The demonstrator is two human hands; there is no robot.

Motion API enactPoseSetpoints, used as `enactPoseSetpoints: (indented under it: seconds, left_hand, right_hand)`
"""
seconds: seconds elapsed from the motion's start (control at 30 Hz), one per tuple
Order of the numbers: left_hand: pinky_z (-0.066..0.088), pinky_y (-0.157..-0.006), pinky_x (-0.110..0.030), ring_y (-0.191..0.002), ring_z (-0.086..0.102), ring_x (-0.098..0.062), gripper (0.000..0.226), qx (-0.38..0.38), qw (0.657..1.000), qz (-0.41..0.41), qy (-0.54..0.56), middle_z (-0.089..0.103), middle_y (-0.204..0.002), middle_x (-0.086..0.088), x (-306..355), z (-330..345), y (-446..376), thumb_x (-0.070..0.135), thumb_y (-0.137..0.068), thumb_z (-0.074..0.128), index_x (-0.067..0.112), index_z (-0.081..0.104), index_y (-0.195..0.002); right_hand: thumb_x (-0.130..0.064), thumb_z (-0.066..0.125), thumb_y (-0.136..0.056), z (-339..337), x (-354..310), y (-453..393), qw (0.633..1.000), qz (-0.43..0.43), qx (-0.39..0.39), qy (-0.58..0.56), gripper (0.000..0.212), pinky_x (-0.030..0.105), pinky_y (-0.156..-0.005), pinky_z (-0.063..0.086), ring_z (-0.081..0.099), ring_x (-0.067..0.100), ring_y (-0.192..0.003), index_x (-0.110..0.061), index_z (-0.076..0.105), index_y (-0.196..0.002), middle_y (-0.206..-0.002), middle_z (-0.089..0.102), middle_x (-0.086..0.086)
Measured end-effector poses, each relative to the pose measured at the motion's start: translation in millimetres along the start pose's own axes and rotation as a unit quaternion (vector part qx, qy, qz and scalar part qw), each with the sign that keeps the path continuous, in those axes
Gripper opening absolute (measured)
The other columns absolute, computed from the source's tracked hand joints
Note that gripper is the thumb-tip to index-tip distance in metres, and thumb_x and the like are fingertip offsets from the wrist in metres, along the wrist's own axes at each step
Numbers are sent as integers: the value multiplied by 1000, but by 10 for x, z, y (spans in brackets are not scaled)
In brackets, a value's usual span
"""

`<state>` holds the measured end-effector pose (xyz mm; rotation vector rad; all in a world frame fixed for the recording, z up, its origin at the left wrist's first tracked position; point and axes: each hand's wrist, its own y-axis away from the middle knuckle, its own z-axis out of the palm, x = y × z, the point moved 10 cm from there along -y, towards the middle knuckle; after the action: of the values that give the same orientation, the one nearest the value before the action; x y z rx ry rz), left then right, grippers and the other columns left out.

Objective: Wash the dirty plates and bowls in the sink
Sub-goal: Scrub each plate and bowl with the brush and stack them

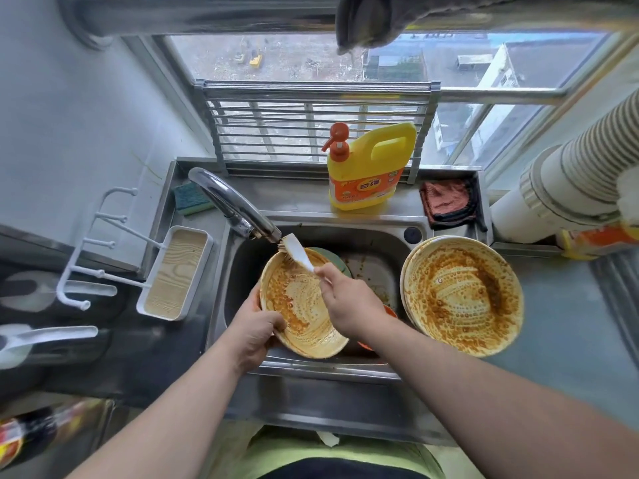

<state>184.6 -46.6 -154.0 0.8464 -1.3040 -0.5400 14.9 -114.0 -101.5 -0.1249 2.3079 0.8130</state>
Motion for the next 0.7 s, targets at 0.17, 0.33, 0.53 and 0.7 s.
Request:
enactPoseSetpoints:
  seconds: [0.17,0.33,0.53,0.7]
  left_hand:
    - [58,-77,-51,-95,67,-38,86,20,999,1,35,70,-112,-16,12,-47,-93,-28,-79,38,34,57,-135]
    - [58,-83,-54,-106,67,-39,82,39,999,1,36,71,-116,-14,33,-78,-56,-25,-84,42,39,60,-133]
    - [61,-79,-56,-108,73,-36,29,40,998,-4,53,77,-118,-9,110,-2,-74,34,-112,49,35,58,-139]
    - [49,-106,-62,-122,67,-41,104,-30,977,-76,195,72,-129,-17,83,118,-224,95,-84,17,19,65,-136]
  right_hand:
    - [-40,35,-113,287,-279,415,995,-58,-79,-13,27,40,-59,46,57,19,-69,-44,41,-139,-83,61,-2]
    - [-41,33,-113,37,-159,115,1000,-18,-12,-1,23,42,-53,51,62,22,-65,-40,43,-134,-79,65,1]
    - [-42,33,-113,-21,12,12,996,33,-5,-81,24,37,-57,51,64,21,-71,-40,44,-134,-87,67,2]
    - [-41,37,-112,459,-204,527,996,-40,-58,-63,24,41,-73,48,65,36,-87,-42,45,-135,-96,70,13]
